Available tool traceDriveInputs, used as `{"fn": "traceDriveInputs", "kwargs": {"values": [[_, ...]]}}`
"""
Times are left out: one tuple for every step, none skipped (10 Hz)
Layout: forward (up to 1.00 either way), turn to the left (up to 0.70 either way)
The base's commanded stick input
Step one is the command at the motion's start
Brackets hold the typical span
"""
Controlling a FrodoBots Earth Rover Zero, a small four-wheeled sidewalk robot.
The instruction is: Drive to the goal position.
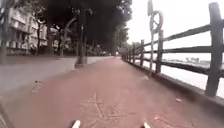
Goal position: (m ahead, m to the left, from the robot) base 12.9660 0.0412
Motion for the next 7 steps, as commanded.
{"fn": "traceDriveInputs", "kwargs": {"values": [[0.7, 0.0], [0.7, 0.0], [0.7, 0.0], [0.7, 0.0], [0.7, 0.0], [0.7, 0.0], [0.7, 0.0]]}}
